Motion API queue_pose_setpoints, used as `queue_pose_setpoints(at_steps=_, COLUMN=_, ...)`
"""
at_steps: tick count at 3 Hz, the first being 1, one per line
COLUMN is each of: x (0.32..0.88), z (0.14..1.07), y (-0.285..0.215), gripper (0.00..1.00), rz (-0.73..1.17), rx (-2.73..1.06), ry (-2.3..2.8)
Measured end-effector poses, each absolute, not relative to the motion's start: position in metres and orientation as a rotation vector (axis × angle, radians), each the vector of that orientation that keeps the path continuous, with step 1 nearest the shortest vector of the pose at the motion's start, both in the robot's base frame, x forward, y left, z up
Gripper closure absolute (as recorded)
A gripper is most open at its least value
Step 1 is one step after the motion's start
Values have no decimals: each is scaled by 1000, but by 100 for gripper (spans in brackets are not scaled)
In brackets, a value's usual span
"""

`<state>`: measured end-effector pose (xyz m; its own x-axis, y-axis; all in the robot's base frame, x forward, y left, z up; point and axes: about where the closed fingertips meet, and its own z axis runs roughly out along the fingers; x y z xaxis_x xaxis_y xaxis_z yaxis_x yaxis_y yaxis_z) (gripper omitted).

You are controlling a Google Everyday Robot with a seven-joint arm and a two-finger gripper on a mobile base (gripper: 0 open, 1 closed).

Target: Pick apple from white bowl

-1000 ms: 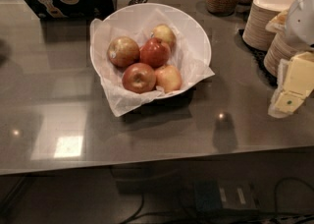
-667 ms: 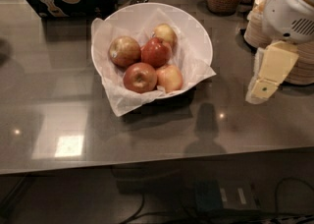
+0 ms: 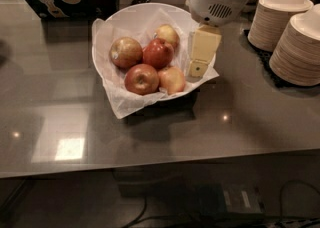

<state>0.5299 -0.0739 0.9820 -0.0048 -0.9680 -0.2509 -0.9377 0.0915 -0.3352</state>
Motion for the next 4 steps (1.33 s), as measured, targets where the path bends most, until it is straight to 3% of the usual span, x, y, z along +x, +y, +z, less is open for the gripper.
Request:
queue_pose_setpoints(at_steps=1, x=539, z=990, y=-33, gripper=0, rz=-68, rx=-1923, ry=1869)
queue_pose_setpoints(at_steps=4, x=562, z=991, y=-11, gripper=0, rz=-7, rx=-1856, ry=1797)
